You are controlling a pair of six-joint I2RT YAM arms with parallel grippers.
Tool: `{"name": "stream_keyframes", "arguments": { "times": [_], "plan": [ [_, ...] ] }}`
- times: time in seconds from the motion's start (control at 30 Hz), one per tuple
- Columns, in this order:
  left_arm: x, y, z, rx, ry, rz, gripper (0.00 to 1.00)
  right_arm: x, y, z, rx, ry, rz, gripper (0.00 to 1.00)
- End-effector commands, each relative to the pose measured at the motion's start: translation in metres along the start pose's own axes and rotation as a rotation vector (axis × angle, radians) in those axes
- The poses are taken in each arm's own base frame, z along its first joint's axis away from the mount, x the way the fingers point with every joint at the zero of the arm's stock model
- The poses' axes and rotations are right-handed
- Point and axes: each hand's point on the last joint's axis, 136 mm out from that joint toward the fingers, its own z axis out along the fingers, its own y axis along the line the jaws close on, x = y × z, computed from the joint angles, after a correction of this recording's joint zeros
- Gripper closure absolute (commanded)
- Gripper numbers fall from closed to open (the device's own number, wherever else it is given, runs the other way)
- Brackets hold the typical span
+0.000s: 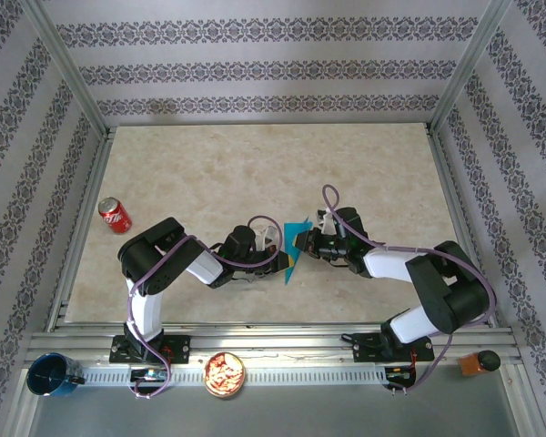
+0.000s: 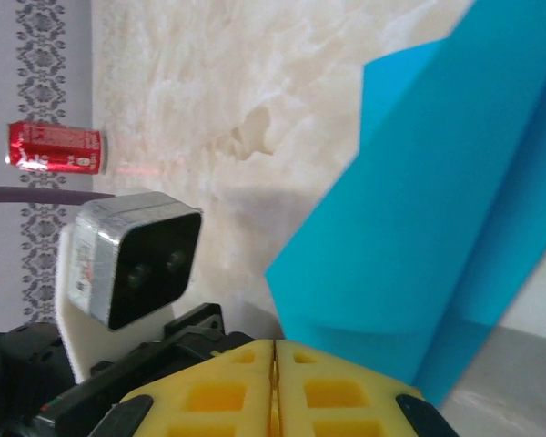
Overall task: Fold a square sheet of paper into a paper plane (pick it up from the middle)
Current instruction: Fold the paper plane at the center of the table.
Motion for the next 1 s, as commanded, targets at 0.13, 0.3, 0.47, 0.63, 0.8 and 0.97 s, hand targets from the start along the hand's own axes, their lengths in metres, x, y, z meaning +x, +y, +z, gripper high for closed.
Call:
{"name": "stream_keyframes", "arguments": {
  "times": [0.13, 0.3, 0.47, 0.63, 0.8, 0.97],
  "plan": [
    [-0.004, 0.009, -0.004, 0.0, -0.015, -0.048, 1.0, -0.009, 0.009, 0.008, -0.046, 0.002, -0.02, 0.89],
    [-0.004, 0.011, -0.005, -0.002, -0.014, -0.065, 1.0, -0.01, 0.008, 0.01, -0.054, 0.004, -0.024, 0.89],
    [-0.003, 0.012, -0.004, 0.001, -0.005, -0.08, 1.0, -0.008, 0.0, 0.016, -0.046, 0.02, -0.01, 0.89],
    [-0.003, 0.017, -0.006, -0.01, -0.014, -0.108, 1.0, -0.01, -0.003, 0.018, -0.043, 0.019, -0.004, 0.89],
    [-0.004, 0.02, -0.008, 0.008, -0.024, -0.148, 1.0, -0.012, -0.005, 0.019, -0.043, 0.021, -0.002, 0.89],
    [-0.005, 0.025, -0.009, 0.022, -0.032, -0.194, 1.0, -0.012, -0.009, 0.02, -0.04, 0.024, 0.005, 0.89]
  ]
}}
